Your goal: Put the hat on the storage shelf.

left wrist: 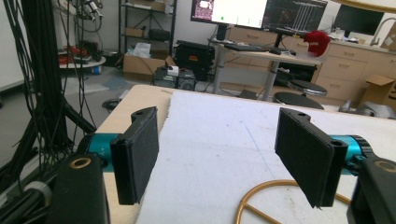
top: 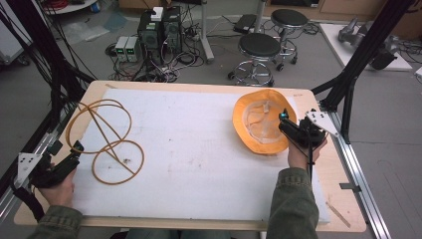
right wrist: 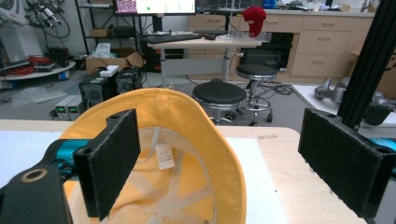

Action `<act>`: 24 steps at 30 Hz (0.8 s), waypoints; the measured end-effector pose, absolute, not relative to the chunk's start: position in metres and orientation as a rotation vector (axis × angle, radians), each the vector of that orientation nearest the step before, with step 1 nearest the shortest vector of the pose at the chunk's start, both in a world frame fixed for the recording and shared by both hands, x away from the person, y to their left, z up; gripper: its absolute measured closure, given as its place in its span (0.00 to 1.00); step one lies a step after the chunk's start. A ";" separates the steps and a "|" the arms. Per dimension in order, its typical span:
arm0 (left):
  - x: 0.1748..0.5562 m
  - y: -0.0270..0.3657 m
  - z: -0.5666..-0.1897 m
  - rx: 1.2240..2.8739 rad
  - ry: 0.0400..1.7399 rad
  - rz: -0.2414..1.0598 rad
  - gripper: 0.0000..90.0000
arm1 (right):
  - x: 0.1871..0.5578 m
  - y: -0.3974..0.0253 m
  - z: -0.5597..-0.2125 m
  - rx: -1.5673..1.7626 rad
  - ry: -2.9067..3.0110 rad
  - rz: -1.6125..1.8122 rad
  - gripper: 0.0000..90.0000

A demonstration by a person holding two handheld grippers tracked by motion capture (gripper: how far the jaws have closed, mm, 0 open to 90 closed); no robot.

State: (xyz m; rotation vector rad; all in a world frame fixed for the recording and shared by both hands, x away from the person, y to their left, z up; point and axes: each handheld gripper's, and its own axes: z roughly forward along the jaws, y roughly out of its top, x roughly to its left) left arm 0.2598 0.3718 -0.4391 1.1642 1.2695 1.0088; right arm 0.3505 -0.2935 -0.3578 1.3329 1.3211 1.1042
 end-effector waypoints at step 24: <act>0.270 0.367 -0.441 1.173 1.266 0.978 0.34 | 0.394 -0.298 -0.381 1.454 1.483 0.944 0.13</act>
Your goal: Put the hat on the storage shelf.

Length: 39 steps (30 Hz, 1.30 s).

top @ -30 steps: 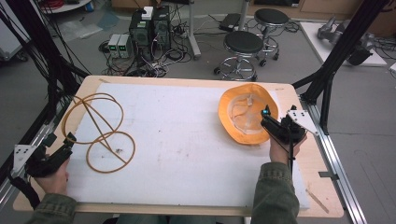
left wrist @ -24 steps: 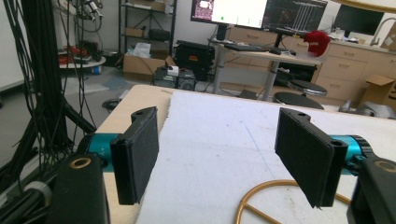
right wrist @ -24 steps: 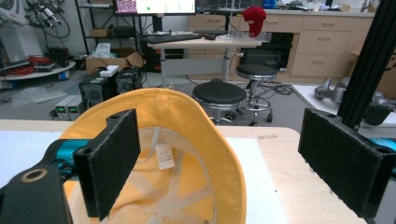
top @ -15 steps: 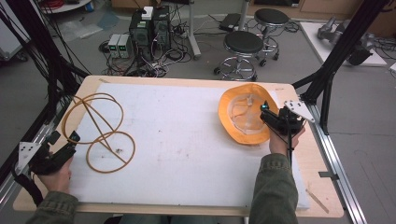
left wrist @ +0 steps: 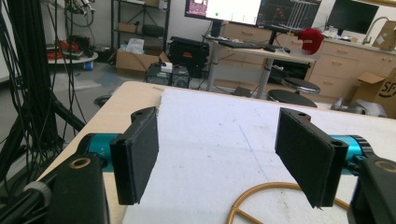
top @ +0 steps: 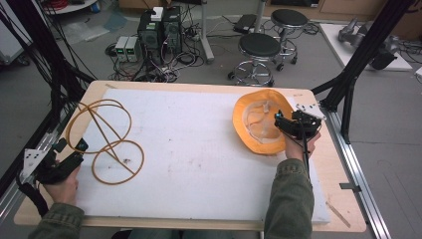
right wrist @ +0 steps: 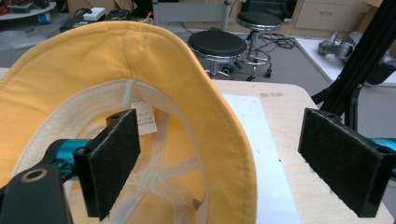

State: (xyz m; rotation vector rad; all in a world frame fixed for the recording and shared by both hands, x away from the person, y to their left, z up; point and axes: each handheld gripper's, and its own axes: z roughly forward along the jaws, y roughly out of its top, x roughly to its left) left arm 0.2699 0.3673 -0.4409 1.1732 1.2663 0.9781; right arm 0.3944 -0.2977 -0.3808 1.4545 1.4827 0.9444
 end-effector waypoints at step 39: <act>0.270 0.372 -0.441 1.170 1.288 0.967 0.34 | 0.393 -0.296 -0.387 1.542 1.488 0.922 0.96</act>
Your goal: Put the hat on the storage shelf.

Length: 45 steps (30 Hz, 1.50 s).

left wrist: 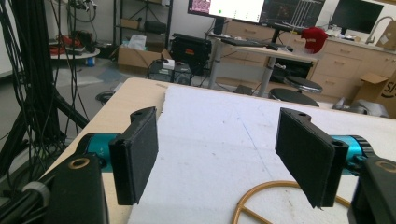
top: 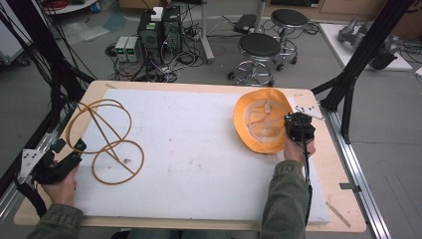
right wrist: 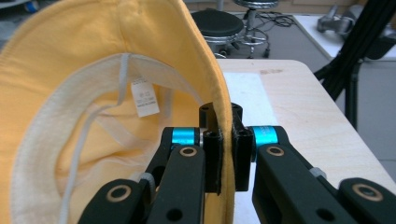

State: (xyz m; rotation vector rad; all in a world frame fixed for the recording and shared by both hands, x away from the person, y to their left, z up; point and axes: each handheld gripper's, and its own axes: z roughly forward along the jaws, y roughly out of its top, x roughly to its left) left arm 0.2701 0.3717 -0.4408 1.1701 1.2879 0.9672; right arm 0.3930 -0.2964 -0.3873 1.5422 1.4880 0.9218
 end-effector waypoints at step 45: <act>0.270 0.373 -0.441 1.153 1.290 0.949 0.34 | 0.373 -0.256 -0.281 1.077 1.270 1.654 0.96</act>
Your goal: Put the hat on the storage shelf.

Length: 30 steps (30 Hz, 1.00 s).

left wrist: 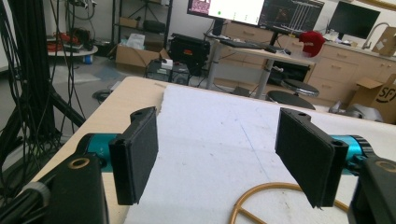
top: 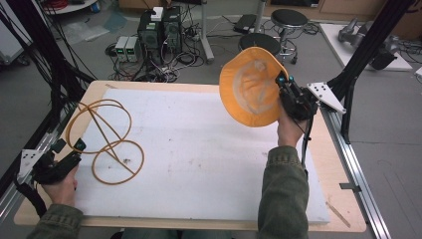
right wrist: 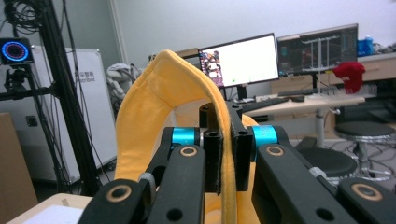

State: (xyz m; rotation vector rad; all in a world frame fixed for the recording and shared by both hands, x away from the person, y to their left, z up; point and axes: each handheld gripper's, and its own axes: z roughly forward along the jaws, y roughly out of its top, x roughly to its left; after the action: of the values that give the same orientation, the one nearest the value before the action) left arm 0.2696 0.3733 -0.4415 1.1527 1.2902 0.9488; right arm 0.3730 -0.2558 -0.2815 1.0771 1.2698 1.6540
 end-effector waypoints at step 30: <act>0.261 0.371 -0.442 1.188 1.252 0.961 0.34 | 0.395 -0.167 -0.220 0.956 1.331 1.659 0.96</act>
State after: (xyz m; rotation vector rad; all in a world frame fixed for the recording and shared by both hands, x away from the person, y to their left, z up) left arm 0.2614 0.3715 -0.4416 1.1882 1.2515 0.9613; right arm 0.3954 -0.1674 -0.2203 0.9564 1.3310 1.6590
